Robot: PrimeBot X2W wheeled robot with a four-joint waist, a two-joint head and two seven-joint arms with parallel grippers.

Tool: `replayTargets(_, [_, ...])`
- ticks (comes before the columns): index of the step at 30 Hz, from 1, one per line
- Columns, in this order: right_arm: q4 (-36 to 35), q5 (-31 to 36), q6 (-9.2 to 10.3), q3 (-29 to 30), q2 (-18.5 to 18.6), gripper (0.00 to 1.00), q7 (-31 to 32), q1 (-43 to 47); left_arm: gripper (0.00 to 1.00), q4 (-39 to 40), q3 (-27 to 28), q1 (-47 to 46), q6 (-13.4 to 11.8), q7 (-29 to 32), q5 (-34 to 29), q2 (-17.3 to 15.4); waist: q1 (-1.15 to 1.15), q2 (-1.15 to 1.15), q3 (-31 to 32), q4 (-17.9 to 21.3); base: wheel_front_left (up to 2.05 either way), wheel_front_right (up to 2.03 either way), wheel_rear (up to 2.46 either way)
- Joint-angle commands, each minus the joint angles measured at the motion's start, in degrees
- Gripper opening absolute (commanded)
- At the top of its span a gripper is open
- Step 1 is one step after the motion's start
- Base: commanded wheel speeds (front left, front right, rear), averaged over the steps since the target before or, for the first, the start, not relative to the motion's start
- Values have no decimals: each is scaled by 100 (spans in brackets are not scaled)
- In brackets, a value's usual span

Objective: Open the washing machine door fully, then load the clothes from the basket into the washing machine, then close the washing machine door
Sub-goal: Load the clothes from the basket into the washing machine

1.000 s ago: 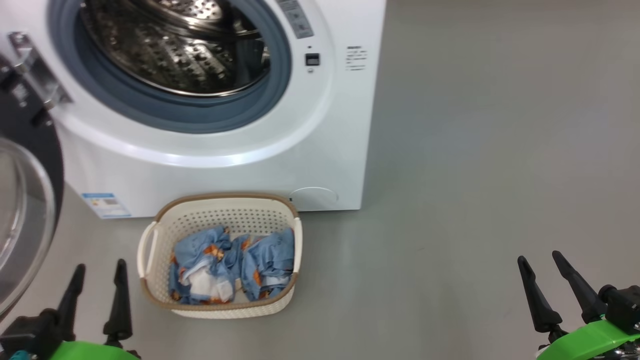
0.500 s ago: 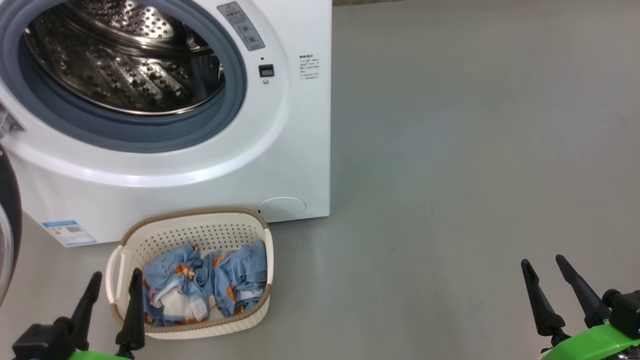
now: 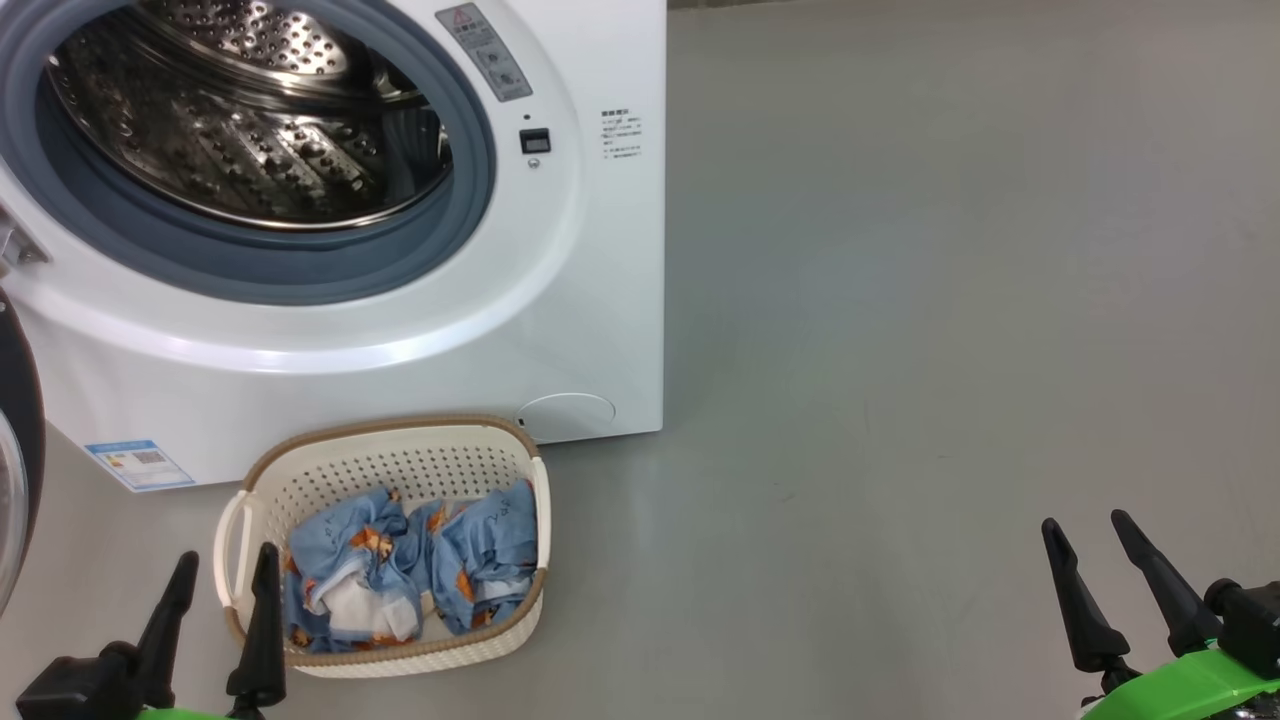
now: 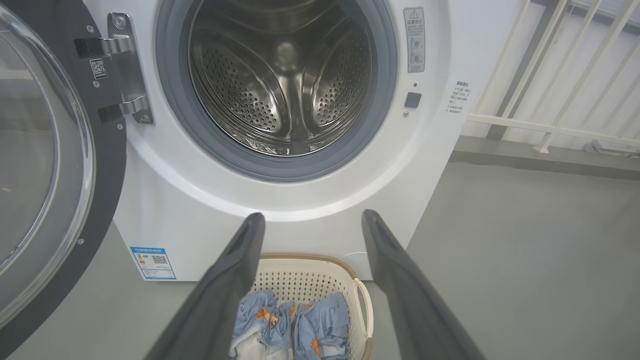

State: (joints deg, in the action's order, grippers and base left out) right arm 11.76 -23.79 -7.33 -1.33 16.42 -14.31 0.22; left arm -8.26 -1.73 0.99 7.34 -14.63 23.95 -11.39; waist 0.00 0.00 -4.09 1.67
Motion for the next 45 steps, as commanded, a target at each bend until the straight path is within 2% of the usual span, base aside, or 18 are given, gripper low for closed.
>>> replayTargets(1, [-152,34,-16,-107,96,100,-69,-25,100,164,208,-145,14,-37,41,-171,0,0,-42,-14,36,-135,99])
replayTargets(14, [-180,43,-16,-155,38,100,-69,-146,100,119,202,-282,14,-37,7,-165,0,0,-228,-7,89,-185,95])
replayTargets(28, [-205,67,-16,-177,-53,100,-69,-294,100,-120,136,-484,14,-37,-38,-91,0,0,-502,-41,30,-32,2])
replayTargets(34, [-246,76,-16,-253,-136,100,-69,-483,100,-750,-38,-748,14,-37,-74,19,0,0,-863,-24,0,0,0])
replayTargets(45, [-347,115,-16,-410,-214,100,-69,-1001,100,-2755,-575,-1921,14,-37,-178,10,0,0,-1888,107,0,0,0])
